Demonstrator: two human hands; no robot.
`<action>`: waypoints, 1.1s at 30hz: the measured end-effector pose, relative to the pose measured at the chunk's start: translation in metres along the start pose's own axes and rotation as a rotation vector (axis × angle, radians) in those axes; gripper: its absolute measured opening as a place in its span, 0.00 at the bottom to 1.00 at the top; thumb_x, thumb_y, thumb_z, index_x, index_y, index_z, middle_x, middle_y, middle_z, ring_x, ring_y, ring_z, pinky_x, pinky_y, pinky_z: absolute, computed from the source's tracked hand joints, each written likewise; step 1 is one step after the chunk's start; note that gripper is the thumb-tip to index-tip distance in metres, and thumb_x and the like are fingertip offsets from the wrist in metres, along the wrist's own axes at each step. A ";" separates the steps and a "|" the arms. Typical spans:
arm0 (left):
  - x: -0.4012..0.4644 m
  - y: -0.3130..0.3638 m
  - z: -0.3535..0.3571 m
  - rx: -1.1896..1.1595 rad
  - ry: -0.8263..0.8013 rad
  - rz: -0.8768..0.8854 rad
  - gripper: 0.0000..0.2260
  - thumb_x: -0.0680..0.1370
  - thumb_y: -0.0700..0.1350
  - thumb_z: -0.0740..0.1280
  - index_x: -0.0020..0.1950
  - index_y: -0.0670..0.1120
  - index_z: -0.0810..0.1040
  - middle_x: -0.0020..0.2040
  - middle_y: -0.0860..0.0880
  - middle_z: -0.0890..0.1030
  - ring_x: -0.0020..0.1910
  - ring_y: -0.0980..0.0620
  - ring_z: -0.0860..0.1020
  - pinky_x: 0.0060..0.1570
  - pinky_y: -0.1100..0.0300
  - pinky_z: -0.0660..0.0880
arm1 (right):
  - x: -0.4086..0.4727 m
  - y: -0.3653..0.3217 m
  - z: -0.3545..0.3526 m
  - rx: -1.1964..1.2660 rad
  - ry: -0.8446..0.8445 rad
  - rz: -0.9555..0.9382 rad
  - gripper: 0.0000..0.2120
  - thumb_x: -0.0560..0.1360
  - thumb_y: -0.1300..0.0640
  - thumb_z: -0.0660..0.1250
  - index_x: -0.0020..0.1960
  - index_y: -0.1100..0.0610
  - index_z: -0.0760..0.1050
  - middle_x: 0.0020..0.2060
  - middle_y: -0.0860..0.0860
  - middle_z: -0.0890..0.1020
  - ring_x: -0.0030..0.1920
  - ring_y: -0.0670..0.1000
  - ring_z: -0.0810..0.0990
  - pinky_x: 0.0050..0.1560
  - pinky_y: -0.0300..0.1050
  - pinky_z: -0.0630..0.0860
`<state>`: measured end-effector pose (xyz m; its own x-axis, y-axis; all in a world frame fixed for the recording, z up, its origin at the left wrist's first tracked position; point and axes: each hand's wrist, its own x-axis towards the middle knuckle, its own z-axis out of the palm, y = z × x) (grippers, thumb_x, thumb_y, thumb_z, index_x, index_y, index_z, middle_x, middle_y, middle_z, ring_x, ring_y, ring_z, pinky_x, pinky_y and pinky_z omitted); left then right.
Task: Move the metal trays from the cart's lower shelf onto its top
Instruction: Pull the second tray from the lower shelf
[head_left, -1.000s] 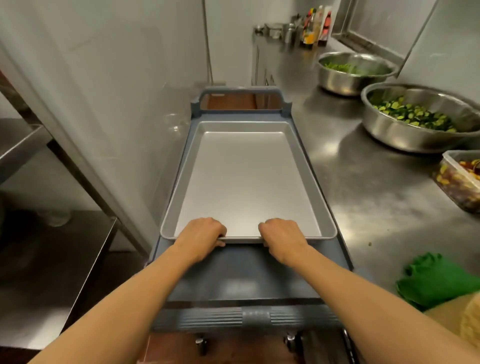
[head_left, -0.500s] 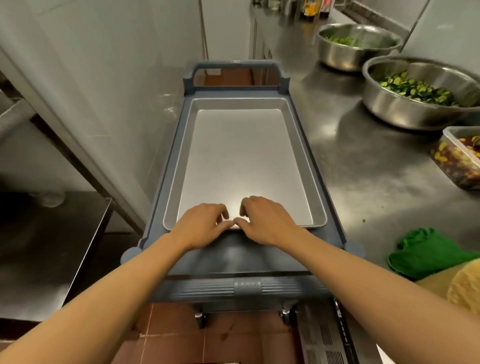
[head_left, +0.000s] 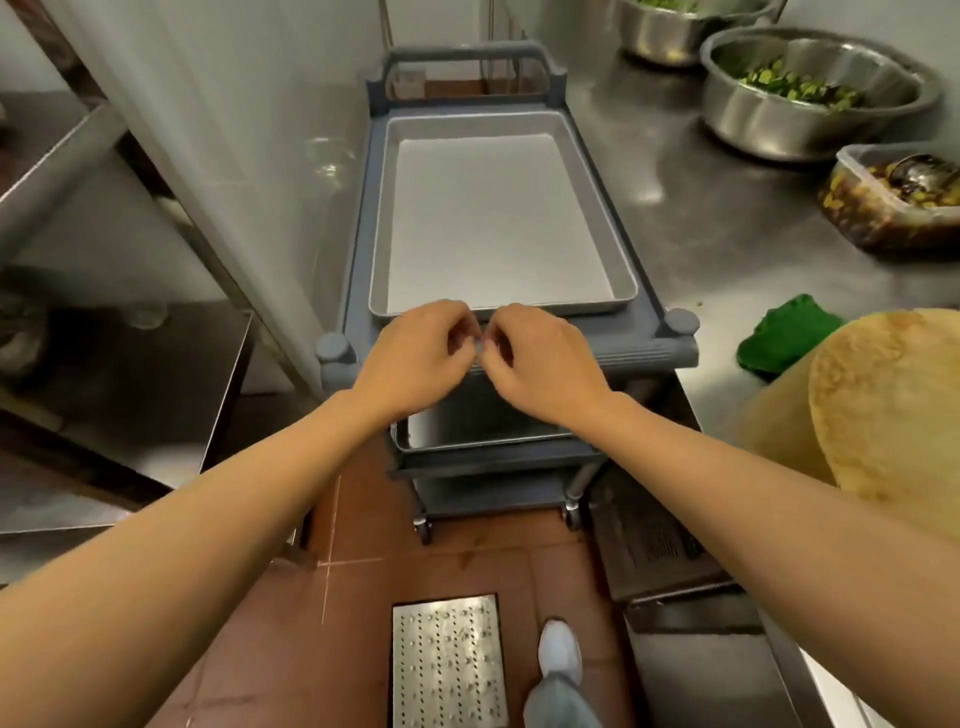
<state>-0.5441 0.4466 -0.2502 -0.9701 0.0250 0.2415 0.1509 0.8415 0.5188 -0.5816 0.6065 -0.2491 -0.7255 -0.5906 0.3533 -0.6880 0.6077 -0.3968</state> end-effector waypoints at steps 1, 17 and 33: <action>-0.016 0.001 0.002 0.035 0.028 0.044 0.05 0.73 0.45 0.63 0.47 0.48 0.77 0.41 0.51 0.80 0.40 0.50 0.77 0.41 0.52 0.75 | -0.015 -0.004 0.003 -0.030 -0.009 -0.029 0.08 0.75 0.54 0.62 0.44 0.58 0.74 0.38 0.53 0.79 0.38 0.54 0.75 0.36 0.49 0.72; -0.080 -0.175 0.225 0.271 -0.428 -0.225 0.16 0.74 0.43 0.65 0.61 0.44 0.70 0.59 0.43 0.74 0.56 0.43 0.76 0.55 0.48 0.75 | -0.094 0.169 0.241 -0.328 -0.562 0.262 0.14 0.74 0.63 0.63 0.60 0.62 0.72 0.59 0.57 0.74 0.62 0.57 0.72 0.59 0.50 0.72; -0.032 -0.259 0.340 0.201 -0.308 -0.353 0.11 0.79 0.47 0.63 0.56 0.45 0.80 0.51 0.42 0.80 0.53 0.42 0.76 0.51 0.48 0.74 | -0.055 0.272 0.348 -0.383 -0.609 0.039 0.08 0.77 0.55 0.67 0.49 0.61 0.79 0.50 0.56 0.78 0.51 0.58 0.78 0.41 0.46 0.66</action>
<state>-0.6174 0.4115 -0.6714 -0.9711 -0.1469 -0.1884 -0.2061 0.9139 0.3497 -0.7214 0.6197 -0.6708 -0.6865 -0.6883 -0.2343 -0.7017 0.7117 -0.0348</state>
